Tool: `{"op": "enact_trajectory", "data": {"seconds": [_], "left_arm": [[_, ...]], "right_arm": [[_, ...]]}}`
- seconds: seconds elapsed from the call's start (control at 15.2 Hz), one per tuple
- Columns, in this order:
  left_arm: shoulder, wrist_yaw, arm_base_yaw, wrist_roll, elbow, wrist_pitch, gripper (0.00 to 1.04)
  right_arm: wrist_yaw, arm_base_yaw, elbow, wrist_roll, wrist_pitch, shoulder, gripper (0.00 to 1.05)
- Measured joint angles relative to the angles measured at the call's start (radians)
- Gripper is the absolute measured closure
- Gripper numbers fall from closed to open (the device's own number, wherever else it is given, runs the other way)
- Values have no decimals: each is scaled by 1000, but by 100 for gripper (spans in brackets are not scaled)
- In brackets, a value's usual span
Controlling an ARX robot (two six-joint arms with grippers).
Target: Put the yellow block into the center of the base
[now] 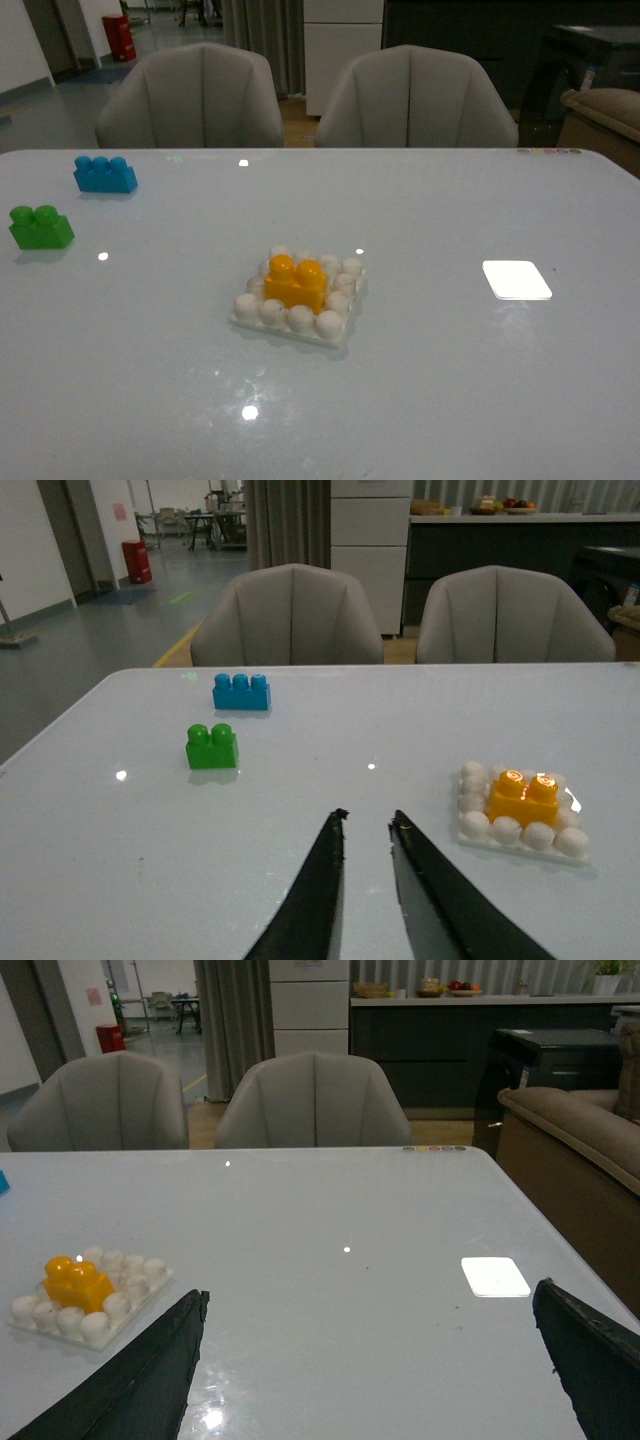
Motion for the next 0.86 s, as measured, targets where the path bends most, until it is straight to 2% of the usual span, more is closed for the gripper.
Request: {"op": "enact_trajectory", "data": {"seconds": [0.46, 0.86], "left_arm": [[0, 0, 0, 0, 0, 0, 6], [0, 0, 0, 1, 0, 0, 7]], "right_arm": [[0, 0, 0, 0, 0, 0, 6], [0, 0, 0, 0, 0, 0, 6]]}}
